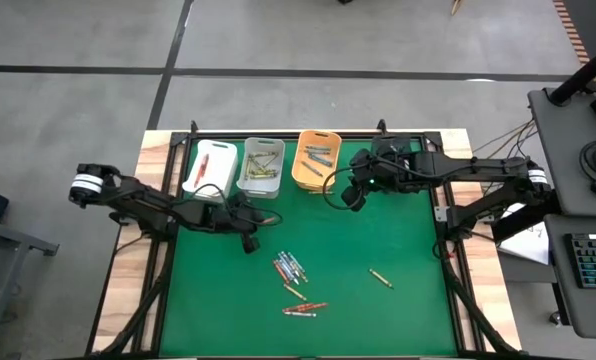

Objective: Sort crayons
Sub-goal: Put the orange crayon into the white bin

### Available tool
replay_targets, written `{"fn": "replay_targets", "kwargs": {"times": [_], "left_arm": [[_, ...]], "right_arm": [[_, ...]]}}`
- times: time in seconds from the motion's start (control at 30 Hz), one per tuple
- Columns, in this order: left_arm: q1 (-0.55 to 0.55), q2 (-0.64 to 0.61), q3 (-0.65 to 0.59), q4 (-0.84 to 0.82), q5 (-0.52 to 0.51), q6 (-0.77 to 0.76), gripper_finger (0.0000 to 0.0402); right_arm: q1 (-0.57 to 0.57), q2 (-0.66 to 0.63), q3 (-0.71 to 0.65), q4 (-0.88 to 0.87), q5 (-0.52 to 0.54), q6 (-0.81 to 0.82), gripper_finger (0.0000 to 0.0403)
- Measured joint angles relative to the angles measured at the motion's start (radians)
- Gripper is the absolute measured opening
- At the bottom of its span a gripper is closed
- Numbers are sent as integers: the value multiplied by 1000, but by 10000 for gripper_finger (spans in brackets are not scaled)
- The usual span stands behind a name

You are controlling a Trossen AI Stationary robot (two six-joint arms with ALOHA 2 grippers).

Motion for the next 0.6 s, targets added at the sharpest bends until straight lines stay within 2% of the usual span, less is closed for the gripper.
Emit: {"fn": "replay_targets", "kwargs": {"times": [0.33,0.43,0.6], "left_arm": [[-4,-229,2,-19,-20,53,1],[-3,-331,10,-88,-80,54,1],[4,-484,101,-341,-252,43,1]], "right_arm": [[11,0,-71,85,-2,-13,79],[13,0,-90,98,-2,-6,79],[13,0,-117,113,-2,0,79]]}}
